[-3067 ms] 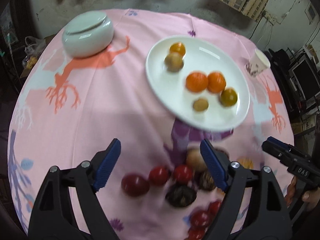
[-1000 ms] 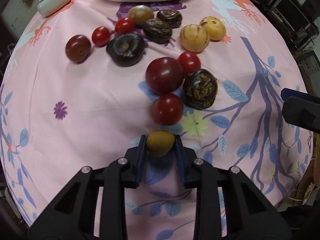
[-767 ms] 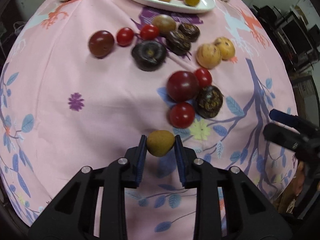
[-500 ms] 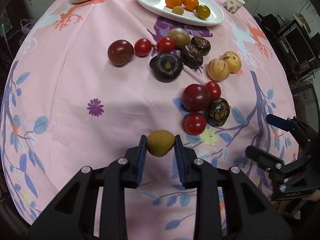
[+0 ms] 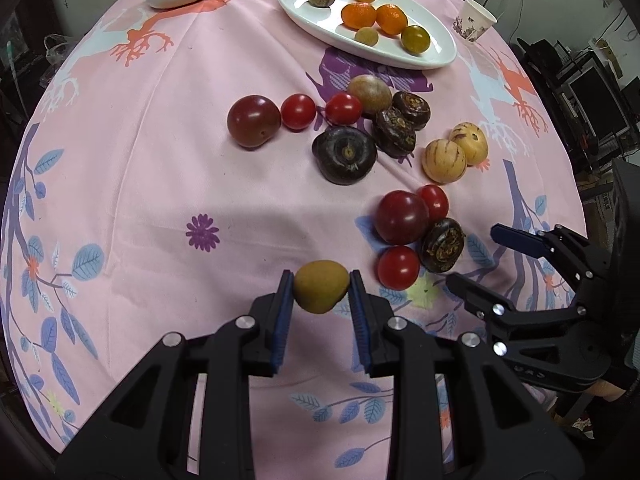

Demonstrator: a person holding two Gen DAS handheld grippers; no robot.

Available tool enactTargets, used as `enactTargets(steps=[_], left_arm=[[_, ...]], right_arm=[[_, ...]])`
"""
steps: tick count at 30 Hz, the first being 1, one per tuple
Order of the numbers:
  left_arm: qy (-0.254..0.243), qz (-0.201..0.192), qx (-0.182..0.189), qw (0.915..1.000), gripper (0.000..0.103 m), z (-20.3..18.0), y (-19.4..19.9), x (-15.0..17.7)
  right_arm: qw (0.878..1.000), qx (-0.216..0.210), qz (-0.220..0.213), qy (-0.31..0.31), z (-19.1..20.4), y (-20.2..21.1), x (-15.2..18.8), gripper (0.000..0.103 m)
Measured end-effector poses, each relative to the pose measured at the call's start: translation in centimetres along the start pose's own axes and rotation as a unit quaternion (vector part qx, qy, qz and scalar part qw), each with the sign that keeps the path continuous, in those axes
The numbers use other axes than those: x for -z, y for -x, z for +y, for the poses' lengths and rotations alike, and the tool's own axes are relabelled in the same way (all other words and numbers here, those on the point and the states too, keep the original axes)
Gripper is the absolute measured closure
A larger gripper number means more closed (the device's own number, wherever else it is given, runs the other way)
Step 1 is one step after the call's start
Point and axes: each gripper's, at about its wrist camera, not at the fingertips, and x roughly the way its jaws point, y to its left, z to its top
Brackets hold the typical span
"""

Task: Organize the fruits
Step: 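Grasp a small olive-brown fruit with the left tool while the right tool grasps a dark brown fruit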

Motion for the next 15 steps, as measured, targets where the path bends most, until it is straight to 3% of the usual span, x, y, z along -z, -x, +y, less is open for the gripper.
enactTargets(steps=[7,8,10,12,15], left_arm=[[0.01,0.003,0.004,0.9999,0.075,0.5,-0.4,-0.3],[0.011,0.004,0.003,0.9999,0.075,0.5,-0.4,-0.3],[0.012,0.005,0.003,0.9999,0.075,0.5,-0.5,-0.3],[0.012,0.005,0.003,0.9999,0.075,0.5,-0.5,-0.3],[0.014,0.007,0.003,0.9999,0.075,0.6,-0.5,-0.3]], right_arm=[[1.0,-0.001,0.015,0.023,1.0,-1.9,-0.9,0.035],[0.999,0.003,0.02,0.028,1.2,-2.2,-1.0,0.044],[0.999,0.022,0.034,0.034,1.5,-2.9,-1.2,0.049],[0.998,0.033,0.03,0.038,1.7,-2.8,-1.4,0.066],[0.999,0.018,0.025,0.024,1.2,-2.2,-1.6,0.066]])
